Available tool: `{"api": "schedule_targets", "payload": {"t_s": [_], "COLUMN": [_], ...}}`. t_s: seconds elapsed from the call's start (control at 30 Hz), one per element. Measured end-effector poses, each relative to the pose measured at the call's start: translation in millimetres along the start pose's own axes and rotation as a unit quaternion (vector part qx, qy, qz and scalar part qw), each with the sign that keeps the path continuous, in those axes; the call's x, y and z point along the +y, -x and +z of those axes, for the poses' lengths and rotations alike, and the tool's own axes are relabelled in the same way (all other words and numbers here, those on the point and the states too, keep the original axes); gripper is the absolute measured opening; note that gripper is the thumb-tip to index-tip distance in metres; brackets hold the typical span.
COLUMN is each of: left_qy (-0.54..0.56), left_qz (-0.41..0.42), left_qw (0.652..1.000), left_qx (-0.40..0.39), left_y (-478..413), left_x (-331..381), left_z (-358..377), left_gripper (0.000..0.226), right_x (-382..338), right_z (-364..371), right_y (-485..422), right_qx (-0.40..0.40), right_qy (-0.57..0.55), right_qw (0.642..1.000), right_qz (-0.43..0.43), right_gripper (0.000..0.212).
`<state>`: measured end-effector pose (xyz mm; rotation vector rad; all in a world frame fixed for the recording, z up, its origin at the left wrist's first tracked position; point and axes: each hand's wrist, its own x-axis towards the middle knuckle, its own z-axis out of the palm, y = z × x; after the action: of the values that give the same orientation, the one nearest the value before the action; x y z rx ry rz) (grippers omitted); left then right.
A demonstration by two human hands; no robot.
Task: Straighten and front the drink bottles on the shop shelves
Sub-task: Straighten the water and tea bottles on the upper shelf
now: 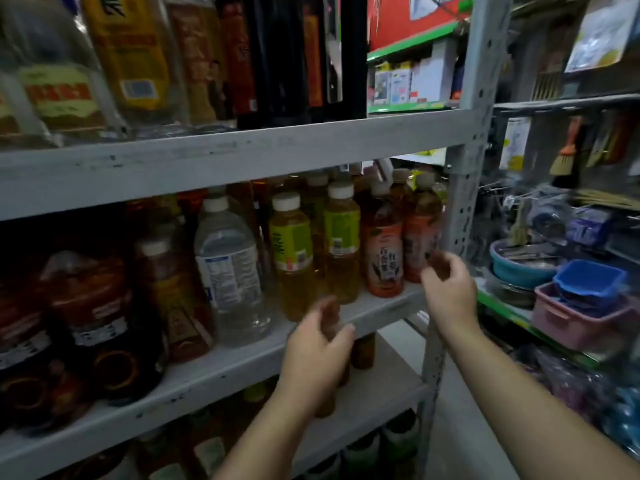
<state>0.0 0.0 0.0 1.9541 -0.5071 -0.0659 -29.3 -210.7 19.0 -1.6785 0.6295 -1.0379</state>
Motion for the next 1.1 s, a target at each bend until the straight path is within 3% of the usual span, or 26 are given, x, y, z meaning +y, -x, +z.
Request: {"api": "schedule_targets", "payload": {"t_s": [0.17, 0.3, 0.4, 0.5, 0.7, 0.97, 1.1], "left_qy": [0.006, -0.027, -0.058, -0.088, -0.165, -0.223, -0.271], "left_qz": [-0.001, -0.013, -0.013, -0.004, 0.035, 0.044, 0.064], "left_qw": [1.000, 0.998, 0.996, 0.990, 0.967, 0.955, 0.943], "left_qx": [0.013, 0.062, 0.069, 0.112, 0.193, 0.189, 0.182], "left_y": [-38, -54, -61, -67, -70, -77, -78], "left_x": [44, 58, 63, 69, 63, 54, 54], "left_z": [43, 73, 90, 101, 112, 103, 100], "left_gripper": [0.070, 0.058, 0.050, 0.045, 0.060, 0.081, 0.078], "right_x": [1, 12, 16, 17, 17, 26, 27], "right_z": [-4, -1, 5, 10, 14, 16, 11], "right_y": [-36, -41, -38, -40, -43, -47, -49], "right_qx": [0.022, 0.033, 0.043, 0.070, 0.091, 0.102, 0.084], "right_qy": [0.069, 0.134, 0.169, 0.154, 0.125, 0.111, 0.180], "right_qw": [0.997, 0.988, 0.980, 0.980, 0.980, 0.980, 0.968], "right_qz": [-0.027, -0.074, -0.097, -0.101, -0.125, -0.130, -0.150], "right_gripper": [0.020, 0.018, 0.028, 0.042, 0.050, 0.051, 0.049]}}
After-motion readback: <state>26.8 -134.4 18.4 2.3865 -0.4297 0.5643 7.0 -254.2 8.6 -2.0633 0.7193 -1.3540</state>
